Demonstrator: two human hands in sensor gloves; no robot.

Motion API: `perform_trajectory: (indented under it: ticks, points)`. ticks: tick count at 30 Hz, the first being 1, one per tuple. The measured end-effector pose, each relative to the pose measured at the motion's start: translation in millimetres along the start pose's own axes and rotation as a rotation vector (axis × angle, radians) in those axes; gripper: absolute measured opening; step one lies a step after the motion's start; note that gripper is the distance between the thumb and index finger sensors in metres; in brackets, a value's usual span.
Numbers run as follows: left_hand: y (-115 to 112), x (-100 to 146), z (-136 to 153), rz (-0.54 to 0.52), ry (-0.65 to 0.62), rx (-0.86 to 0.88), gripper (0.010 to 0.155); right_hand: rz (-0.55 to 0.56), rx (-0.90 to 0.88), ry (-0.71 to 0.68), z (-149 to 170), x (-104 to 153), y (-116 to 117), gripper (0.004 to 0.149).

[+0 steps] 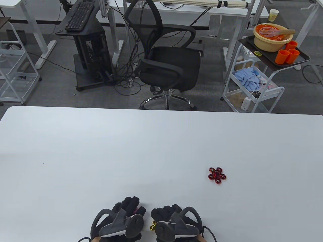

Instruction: Flick fidget spinner to spin

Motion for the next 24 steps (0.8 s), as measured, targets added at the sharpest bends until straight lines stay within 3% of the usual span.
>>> perform_trajectory:
  ticks: [5, 8, 12, 17, 22, 24]
  points:
    - [-2.1, -1.7, -9.9, 0.003, -0.023, -0.017, 0.08, -0.021, -0.011, 0.0, 2.4, 2.5, 0.9, 0.091]
    - [-5.6, -3.4, -19.6, 0.005, -0.053, -0.025, 0.08, -0.002, -0.024, 0.027, 13.8, 13.3, -12.7, 0.092]
    - [-16.7, -10.1, -44.2, 0.04, -0.128, -0.046, 0.078, 0.01, -0.051, 0.147, 39.2, 34.6, -24.5, 0.078]
    - [-22.4, -18.6, -59.7, 0.061, -0.135, -0.089, 0.078, -0.08, -0.005, 0.198, 45.0, 42.7, -3.6, 0.062]
    - [-29.0, -19.3, -56.9, 0.091, -0.125, -0.077, 0.081, -0.129, 0.019, 0.2, 33.7, 37.5, 8.8, 0.06]
    - [-26.6, -20.3, -57.5, 0.093, -0.12, -0.042, 0.08, -0.214, 0.056, 0.172, 27.7, 36.7, 12.0, 0.059]
Point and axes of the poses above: the tracker on the back of each hand, its own z axis roughly to the little-finger side, its own x axis roughly from the fingertips to the wrist, y = z × x, the point moved 5 cm from there along -x, roughly from the wrist to the fingertips, and after that the axes turned 7 degrees about x, right-handed, at the moved point
